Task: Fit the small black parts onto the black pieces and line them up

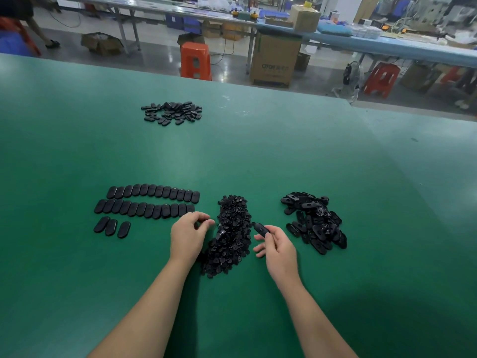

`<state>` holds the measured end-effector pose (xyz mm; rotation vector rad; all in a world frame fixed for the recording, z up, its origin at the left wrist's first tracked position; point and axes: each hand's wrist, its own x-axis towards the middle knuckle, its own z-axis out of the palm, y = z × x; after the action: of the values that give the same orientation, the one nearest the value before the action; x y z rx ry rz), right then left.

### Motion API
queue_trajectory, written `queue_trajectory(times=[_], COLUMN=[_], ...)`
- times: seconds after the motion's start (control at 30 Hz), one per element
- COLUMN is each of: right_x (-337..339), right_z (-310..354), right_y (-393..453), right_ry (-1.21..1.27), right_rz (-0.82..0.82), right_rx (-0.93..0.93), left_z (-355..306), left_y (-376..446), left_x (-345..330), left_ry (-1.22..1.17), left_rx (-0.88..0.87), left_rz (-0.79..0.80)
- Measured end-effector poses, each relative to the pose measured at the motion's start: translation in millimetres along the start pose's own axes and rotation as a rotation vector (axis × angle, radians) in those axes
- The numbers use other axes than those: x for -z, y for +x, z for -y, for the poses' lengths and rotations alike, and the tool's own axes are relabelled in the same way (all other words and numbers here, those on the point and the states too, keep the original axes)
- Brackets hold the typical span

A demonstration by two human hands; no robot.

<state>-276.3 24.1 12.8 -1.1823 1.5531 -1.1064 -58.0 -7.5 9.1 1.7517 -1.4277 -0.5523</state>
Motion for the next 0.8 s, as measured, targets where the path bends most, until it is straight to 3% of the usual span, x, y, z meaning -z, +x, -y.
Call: queue_trajectory(times=[0.37,0.67,0.8], right_x=[0.1,0.0,0.2], right_z=[-0.8,-1.3,-2.4], right_y=[-2.5,-1.2,-0.2], right_ry=[-0.078,-0.1,-0.087], right_rz=[-0.008,0.004,0.008], right_rx=[0.063,0.079,0.088], left_z=[0.6,-29.3,-47.4], left_y=[-1.8,6.3,0.3], left_x=[3.5,5.1,-4.7], left_ry=[-0.159,-0.468,-0.42], left_rx=[0.123,0.332,0.272], left_rz=[0.022,0.067,0.144])
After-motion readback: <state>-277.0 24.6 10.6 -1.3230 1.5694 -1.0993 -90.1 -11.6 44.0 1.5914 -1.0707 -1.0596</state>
